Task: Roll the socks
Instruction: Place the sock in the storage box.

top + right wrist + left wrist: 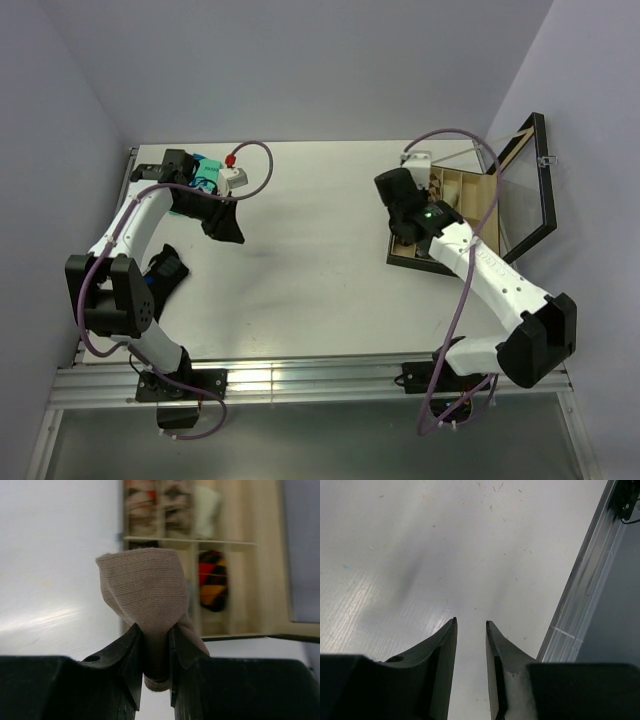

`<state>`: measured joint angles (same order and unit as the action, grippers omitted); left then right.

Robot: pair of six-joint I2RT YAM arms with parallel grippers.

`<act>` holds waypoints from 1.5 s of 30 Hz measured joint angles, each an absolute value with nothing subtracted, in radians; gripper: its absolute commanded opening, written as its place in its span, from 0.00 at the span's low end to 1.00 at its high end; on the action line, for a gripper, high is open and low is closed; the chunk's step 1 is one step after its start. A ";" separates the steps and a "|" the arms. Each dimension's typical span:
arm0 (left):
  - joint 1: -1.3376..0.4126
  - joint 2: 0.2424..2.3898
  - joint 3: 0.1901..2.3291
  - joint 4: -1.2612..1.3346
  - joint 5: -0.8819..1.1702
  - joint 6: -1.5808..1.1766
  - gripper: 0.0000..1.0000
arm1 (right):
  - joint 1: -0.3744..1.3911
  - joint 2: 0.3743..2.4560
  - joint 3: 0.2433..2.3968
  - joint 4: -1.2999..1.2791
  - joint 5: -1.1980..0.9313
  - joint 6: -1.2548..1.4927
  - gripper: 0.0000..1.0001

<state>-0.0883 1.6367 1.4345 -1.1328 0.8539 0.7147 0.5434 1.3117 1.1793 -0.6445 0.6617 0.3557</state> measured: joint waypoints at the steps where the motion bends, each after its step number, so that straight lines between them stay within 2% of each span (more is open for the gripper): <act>1: -0.088 1.637 1.435 -1.134 0.860 0.718 0.34 | 0.516 1.304 1.179 -0.664 0.694 0.358 0.00; 8: -0.088 1.637 1.441 -1.155 0.900 0.759 0.35 | 0.270 1.285 1.114 -0.716 0.885 0.355 0.00; 17: -0.088 1.637 1.476 -1.211 0.964 0.861 0.36 | 0.091 1.324 1.054 -0.693 0.936 0.291 0.00; 24: -0.088 1.640 1.476 -1.230 0.996 0.938 0.36 | 0.032 1.335 1.025 -0.556 0.937 0.202 0.00; 33: -0.088 1.712 1.489 -1.273 1.043 1.006 0.36 | 0.009 1.507 0.949 -0.357 0.869 0.087 0.00; 45: -0.088 1.733 1.493 -1.292 1.055 1.035 0.36 | -0.031 1.675 0.964 -0.352 0.782 0.065 0.00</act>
<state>-0.0883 1.7332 1.4929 -1.2922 1.0550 1.0351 -0.0307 1.6752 0.9638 -0.3519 0.7822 0.0647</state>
